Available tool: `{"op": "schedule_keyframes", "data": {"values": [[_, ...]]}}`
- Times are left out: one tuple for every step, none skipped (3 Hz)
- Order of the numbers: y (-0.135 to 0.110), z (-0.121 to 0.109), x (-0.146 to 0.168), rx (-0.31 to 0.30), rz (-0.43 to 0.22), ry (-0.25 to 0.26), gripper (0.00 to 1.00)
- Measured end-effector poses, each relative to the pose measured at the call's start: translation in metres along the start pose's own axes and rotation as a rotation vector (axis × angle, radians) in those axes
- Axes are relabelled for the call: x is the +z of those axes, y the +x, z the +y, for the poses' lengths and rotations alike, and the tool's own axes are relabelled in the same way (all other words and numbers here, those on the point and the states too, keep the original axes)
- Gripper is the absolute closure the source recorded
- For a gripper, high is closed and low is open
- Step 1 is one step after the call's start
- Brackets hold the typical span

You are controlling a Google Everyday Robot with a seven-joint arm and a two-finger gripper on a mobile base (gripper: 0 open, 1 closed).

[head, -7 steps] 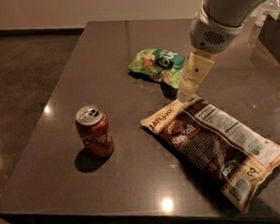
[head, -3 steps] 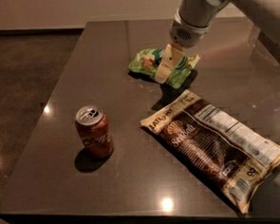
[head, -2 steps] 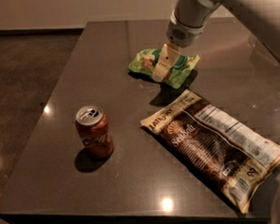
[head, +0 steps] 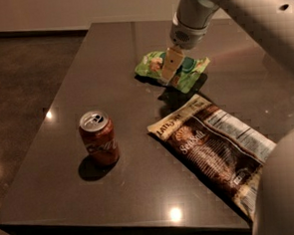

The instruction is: Move green rice chip bag near coke can

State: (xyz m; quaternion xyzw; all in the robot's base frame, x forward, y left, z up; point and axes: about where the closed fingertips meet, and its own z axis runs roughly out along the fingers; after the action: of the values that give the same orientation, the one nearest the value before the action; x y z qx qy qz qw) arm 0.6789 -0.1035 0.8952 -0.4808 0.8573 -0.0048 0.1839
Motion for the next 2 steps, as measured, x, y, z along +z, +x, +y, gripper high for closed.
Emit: {"op": "schedule_keyframes", "data": {"values": [[-0.0020,-0.0013,0.0030,-0.005,0.009,-0.005,0.45],[-0.0054,0.0065,0.0023,-0.039,0.016,-0.021,0.67]]}}
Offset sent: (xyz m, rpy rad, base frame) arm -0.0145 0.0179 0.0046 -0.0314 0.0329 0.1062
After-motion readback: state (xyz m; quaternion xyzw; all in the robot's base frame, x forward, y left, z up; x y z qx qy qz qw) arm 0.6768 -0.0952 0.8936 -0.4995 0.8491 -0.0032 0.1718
